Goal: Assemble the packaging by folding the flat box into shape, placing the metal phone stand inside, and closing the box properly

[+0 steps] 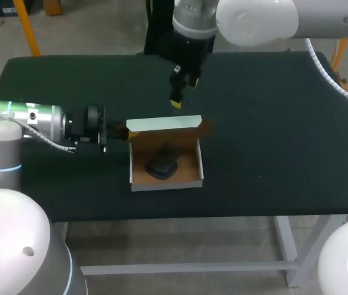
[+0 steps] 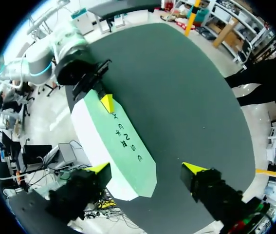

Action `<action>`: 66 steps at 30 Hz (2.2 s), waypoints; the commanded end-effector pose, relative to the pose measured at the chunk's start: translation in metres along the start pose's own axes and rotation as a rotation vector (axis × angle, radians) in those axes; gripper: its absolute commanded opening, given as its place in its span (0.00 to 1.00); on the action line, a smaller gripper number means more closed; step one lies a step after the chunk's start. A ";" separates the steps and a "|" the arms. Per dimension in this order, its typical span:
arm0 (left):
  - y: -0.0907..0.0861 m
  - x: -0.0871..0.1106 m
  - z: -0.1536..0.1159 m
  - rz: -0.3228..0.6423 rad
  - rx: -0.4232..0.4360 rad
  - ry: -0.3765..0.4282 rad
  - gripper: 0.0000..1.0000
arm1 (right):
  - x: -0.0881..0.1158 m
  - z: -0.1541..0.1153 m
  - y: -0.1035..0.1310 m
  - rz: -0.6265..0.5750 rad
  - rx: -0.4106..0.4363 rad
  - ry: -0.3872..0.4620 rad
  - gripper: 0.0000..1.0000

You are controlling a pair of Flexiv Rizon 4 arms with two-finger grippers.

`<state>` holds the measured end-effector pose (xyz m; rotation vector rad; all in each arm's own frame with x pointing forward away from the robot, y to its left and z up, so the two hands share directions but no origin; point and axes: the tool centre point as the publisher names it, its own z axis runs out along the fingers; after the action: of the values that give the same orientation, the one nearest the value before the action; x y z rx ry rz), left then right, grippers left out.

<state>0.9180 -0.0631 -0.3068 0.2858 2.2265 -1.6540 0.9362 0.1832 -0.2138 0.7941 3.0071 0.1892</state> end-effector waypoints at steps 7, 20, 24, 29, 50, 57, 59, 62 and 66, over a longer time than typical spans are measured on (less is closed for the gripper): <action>0.010 0.002 -0.001 0.079 0.036 -0.017 0.00 | -0.007 0.004 -0.006 0.114 0.041 0.111 1.00; 0.017 0.010 -0.001 0.164 0.023 -0.014 0.00 | 0.000 0.013 -0.021 0.238 0.065 0.216 1.00; 0.016 0.013 -0.002 0.201 0.009 -0.015 0.00 | 0.002 0.013 -0.026 0.282 0.058 0.243 1.00; 0.015 0.017 -0.004 0.253 -0.016 -0.037 0.00 | 0.002 0.013 -0.031 0.312 0.056 0.249 1.00; 0.009 0.027 -0.009 0.376 -0.056 -0.128 0.00 | 0.002 0.013 -0.031 0.312 0.056 0.249 1.00; 0.009 0.027 -0.009 0.376 -0.056 -0.128 0.00 | 0.002 0.013 -0.031 0.312 0.056 0.249 1.00; 0.009 0.027 -0.009 0.376 -0.056 -0.128 0.00 | 0.002 0.013 -0.031 0.312 0.056 0.249 1.00; 0.009 0.027 -0.009 0.376 -0.056 -0.128 0.00 | 0.002 0.013 -0.031 0.312 0.056 0.249 1.00; 0.009 0.029 -0.009 0.428 -0.069 -0.152 0.00 | 0.004 0.012 -0.031 0.486 0.094 0.248 1.00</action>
<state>0.8981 -0.0518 -0.3233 0.5669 1.9597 -1.3300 0.9171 0.1579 -0.2324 1.4891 3.0537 0.1922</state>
